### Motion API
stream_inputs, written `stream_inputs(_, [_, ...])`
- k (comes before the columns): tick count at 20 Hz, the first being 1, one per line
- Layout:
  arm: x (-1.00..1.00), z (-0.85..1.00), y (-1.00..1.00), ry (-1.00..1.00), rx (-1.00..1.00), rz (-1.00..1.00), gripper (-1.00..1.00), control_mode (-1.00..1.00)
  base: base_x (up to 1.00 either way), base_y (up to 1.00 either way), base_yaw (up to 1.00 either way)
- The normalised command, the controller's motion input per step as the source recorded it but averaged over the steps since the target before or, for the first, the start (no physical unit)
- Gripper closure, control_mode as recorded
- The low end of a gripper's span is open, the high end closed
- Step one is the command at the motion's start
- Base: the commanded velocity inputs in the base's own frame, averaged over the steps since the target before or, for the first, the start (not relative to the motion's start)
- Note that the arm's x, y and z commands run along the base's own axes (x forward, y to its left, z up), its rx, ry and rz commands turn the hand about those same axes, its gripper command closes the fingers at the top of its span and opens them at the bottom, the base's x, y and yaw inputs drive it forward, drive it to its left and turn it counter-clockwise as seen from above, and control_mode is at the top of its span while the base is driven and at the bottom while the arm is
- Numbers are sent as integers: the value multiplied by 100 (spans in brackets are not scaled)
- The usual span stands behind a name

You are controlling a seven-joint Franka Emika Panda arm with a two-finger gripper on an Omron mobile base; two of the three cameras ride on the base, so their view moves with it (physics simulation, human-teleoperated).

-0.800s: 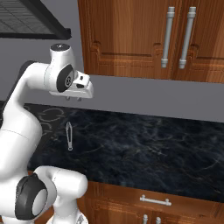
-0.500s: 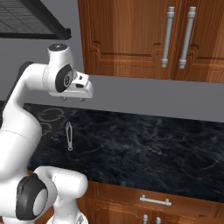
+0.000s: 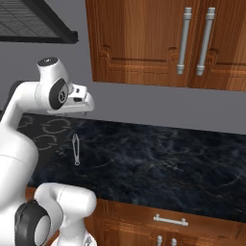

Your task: Pick up the tongs from the counter and place them near the plate next to the oven.

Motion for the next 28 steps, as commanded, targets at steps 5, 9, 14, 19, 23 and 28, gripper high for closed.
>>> stream_inputs(5, [1, -18, 16, -6, 1, 10, -100, -100, 0, 0, 0])
stream_inputs(9, [14, -26, 13, -17, 1, 12, -100, -100, 0, 0, 0])
stream_inputs(14, [22, -26, 7, -15, 3, 11, -100, -100, 0, 0, 0])
stream_inputs(19, [36, -25, 15, -3, 0, 8, -100, -100, 0, 0, 0])
stream_inputs(23, [46, -24, 1, 0, 1, 6, -100, -100, 0, 0, 0])
stream_inputs(28, [43, -22, 20, 11, 0, -1, -100, -100, 0, 0, 0])
